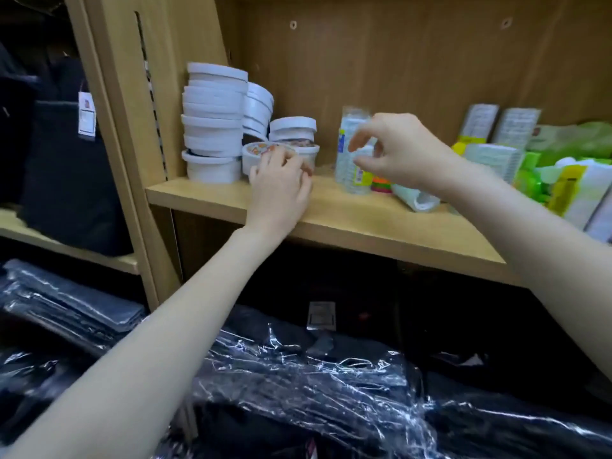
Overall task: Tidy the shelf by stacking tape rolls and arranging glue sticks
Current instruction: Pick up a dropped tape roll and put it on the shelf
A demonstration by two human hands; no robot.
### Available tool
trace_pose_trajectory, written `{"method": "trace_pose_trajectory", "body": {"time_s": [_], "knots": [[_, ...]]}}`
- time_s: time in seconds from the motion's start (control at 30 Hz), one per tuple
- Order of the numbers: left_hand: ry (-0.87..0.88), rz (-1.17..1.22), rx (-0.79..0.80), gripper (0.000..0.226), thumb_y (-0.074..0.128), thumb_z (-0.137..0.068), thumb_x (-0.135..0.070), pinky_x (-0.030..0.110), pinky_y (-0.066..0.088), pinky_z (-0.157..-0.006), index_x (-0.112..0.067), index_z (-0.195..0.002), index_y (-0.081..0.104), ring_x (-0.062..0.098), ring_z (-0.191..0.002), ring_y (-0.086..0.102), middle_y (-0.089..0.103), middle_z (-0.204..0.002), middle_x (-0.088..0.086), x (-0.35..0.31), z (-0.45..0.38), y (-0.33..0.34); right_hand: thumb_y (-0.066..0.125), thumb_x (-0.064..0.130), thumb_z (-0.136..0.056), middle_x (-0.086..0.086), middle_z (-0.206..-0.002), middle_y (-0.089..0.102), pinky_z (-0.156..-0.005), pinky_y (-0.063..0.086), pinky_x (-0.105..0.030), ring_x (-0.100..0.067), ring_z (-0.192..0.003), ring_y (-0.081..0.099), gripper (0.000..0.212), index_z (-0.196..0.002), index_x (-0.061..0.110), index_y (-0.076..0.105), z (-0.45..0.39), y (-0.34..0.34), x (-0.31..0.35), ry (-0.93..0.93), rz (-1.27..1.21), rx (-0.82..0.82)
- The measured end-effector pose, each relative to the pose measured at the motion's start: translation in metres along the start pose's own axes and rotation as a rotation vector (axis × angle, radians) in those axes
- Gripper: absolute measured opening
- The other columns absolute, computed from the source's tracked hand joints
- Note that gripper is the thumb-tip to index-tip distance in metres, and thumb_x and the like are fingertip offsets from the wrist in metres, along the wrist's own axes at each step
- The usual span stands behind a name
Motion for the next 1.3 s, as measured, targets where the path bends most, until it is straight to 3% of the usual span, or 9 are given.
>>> {"method": "trace_pose_trajectory", "body": {"time_s": [0.23,0.43,0.53,0.6,0.7,0.87,1.0,1.13,1.3], "knots": [[-0.079,0.045,-0.134,0.024,0.043,-0.081,-0.009,0.031,0.032,-0.086,-0.002,-0.095,0.061,0.036,-0.098,0.049,0.052,-0.107,0.022,-0.004,0.06,-0.018,0.059,0.015,-0.083,0.001,-0.083,0.053,-0.065,0.031,-0.013,-0.018,-0.076,0.056,0.015,-0.093,0.009,0.068,0.058,0.042,0.042,-0.161,-0.158,0.104],[-0.017,0.015,-0.056,0.039,0.048,-0.073,-0.004,0.031,0.033,-0.08,-0.007,-0.11,0.059,0.031,-0.107,0.048,0.052,-0.12,0.015,-0.02,0.115,-0.022,0.047,0.027,-0.083,-0.015,-0.104,0.058,-0.087,0.04,-0.045,-0.033,-0.101,0.05,0.028,-0.097,0.011,0.066,0.087,0.048,0.059,-0.185,-0.05,-0.001],[0.004,0.043,-0.039,0.033,0.049,-0.073,-0.003,0.029,0.031,-0.08,-0.007,-0.104,0.059,0.024,-0.103,0.046,0.053,-0.116,0.013,-0.025,0.142,-0.026,0.051,0.026,-0.084,-0.012,-0.096,0.061,-0.08,0.039,-0.028,-0.023,-0.091,0.051,0.025,-0.094,0.009,0.066,0.114,0.047,0.075,-0.231,-0.18,-0.043],[0.054,0.083,0.042,0.03,0.047,-0.074,-0.004,0.032,0.032,-0.081,-0.006,-0.102,0.059,0.02,-0.1,0.044,0.054,-0.113,0.013,-0.027,0.175,-0.022,0.055,0.023,-0.084,-0.006,-0.087,0.064,-0.071,0.041,-0.019,-0.012,-0.077,0.054,0.021,-0.091,0.007,0.066,0.146,0.066,0.091,-0.266,-0.351,0.076],[0.083,0.159,0.236,0.028,0.041,-0.078,-0.008,0.037,0.038,-0.08,-0.005,-0.099,0.059,0.018,-0.085,0.05,0.054,-0.105,0.011,-0.019,0.237,-0.011,0.059,0.019,-0.083,0.001,-0.082,0.065,-0.072,0.045,-0.026,-0.01,-0.071,0.056,0.013,-0.09,0.01,0.066,0.207,0.125,0.105,-0.253,-0.426,0.354],[0.04,0.127,0.597,0.036,0.034,-0.081,-0.014,0.039,0.045,-0.08,-0.005,-0.107,0.058,0.023,-0.083,0.056,0.055,-0.105,0.008,0.0,0.336,0.012,0.059,0.014,-0.085,-0.002,-0.11,0.062,-0.09,0.037,-0.026,-0.018,-0.099,0.055,0.03,-0.114,0.016,0.06,0.307,0.241,0.131,-0.269,-0.377,0.898],[-0.085,0.056,0.718,0.033,0.047,-0.084,-0.005,0.047,0.043,-0.085,-0.005,-0.116,0.056,0.027,-0.094,0.053,0.052,-0.116,0.01,0.024,0.364,0.017,0.052,0.009,-0.082,-0.002,-0.112,0.062,-0.092,0.042,-0.039,-0.026,-0.104,0.051,0.033,-0.112,0.018,0.061,0.354,0.291,0.143,-0.36,-0.24,1.104],[-0.128,0.081,0.681,0.033,0.048,-0.085,-0.004,0.043,0.039,-0.093,-0.008,-0.117,0.055,0.023,-0.1,0.051,0.052,-0.116,0.006,0.032,0.359,0.009,0.052,0.009,-0.079,-0.009,-0.093,0.064,-0.076,0.048,-0.043,-0.029,-0.095,0.055,0.017,-0.091,0.012,0.063,0.358,0.294,0.142,-0.37,-0.118,1.108],[-0.156,0.183,0.54,0.025,0.045,-0.09,-0.005,0.047,0.04,-0.097,-0.009,-0.113,0.055,0.018,-0.097,0.056,0.053,-0.107,0.003,0.031,0.314,-0.006,0.066,0.018,-0.08,0.0,-0.084,0.065,-0.071,0.041,-0.025,-0.016,-0.077,0.055,0.018,-0.098,0.014,0.064,0.286,0.224,0.128,-0.175,-0.3,0.865]]}}
Point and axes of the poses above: each hand's wrist, its own z-axis away from the middle knuckle, its own y-axis out of the palm, x = y × z, the point moved 7 cm from there along -z, towards the middle knuckle
